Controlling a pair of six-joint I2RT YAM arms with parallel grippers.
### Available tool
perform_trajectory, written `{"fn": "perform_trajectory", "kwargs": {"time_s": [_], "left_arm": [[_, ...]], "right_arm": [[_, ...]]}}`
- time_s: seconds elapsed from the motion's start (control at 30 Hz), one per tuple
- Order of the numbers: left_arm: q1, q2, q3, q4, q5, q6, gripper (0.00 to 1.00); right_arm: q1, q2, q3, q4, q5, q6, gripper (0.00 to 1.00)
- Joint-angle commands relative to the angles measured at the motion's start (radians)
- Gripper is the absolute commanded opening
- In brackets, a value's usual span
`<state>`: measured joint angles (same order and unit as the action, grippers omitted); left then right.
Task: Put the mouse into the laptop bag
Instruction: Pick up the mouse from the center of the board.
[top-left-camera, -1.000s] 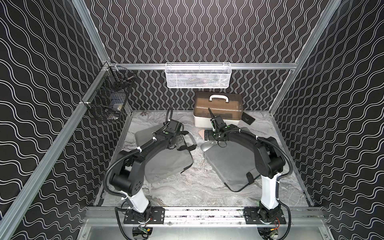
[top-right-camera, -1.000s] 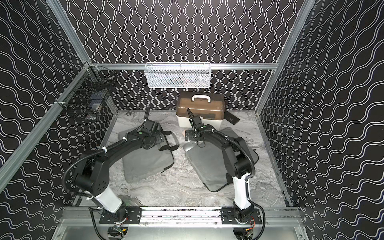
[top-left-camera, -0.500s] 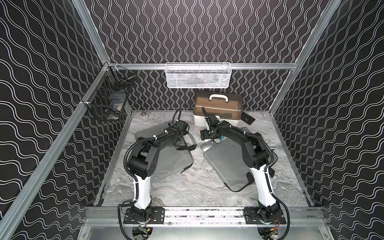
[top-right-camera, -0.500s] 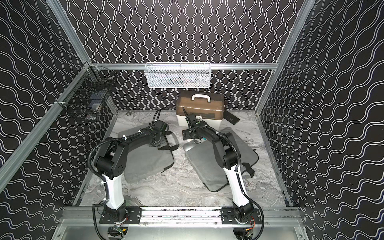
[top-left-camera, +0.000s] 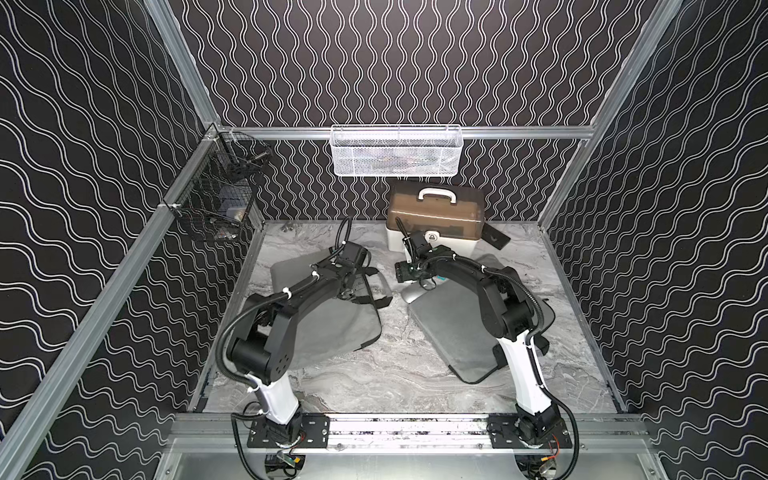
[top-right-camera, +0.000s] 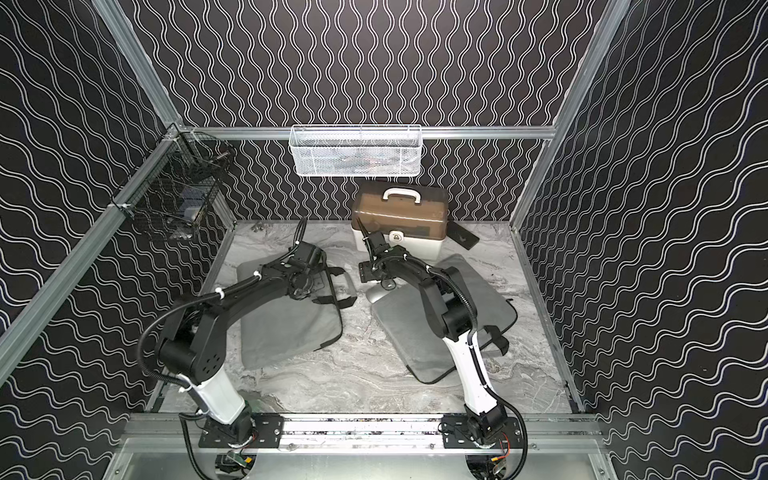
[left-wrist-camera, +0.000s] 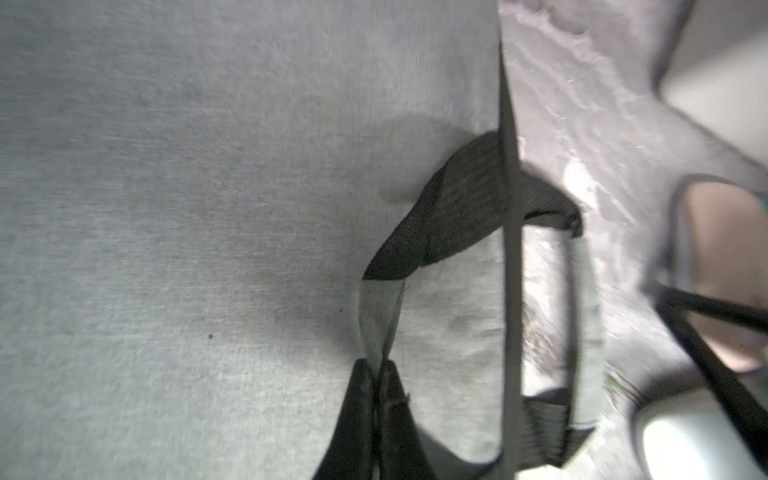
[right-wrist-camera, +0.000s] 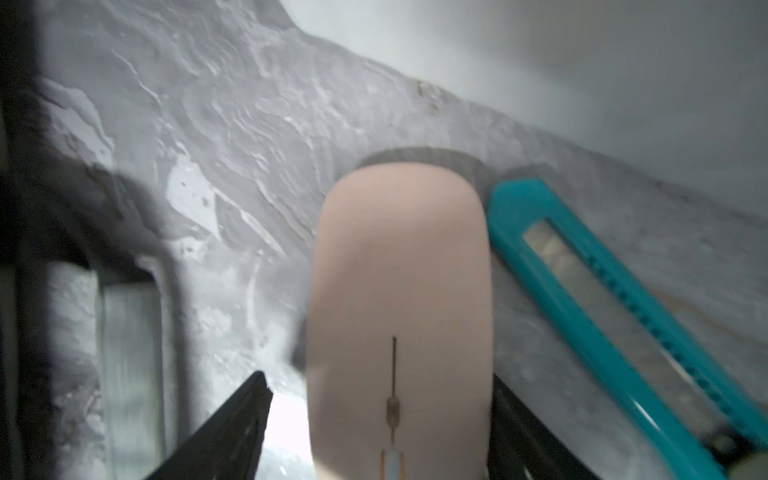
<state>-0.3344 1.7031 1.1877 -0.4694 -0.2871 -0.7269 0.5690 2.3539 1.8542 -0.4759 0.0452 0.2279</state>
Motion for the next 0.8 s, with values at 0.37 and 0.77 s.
{"fn": "perform_trajectory", "kwargs": {"time_s": [0.37, 0.77], "left_arm": [[0.001, -0.255, -0.103, -0.055, 0.038, 0.05, 0.0], [0.001, -0.379, -0.147, -0.064, 0.088, 0.06, 0.0]], "right_arm": [[0.034, 0.126, 0.13, -0.207, 0.081, 0.092, 0.66], [0.078, -0.21, -0.123, -0.04, -0.05, 0.138, 0.52]]}}
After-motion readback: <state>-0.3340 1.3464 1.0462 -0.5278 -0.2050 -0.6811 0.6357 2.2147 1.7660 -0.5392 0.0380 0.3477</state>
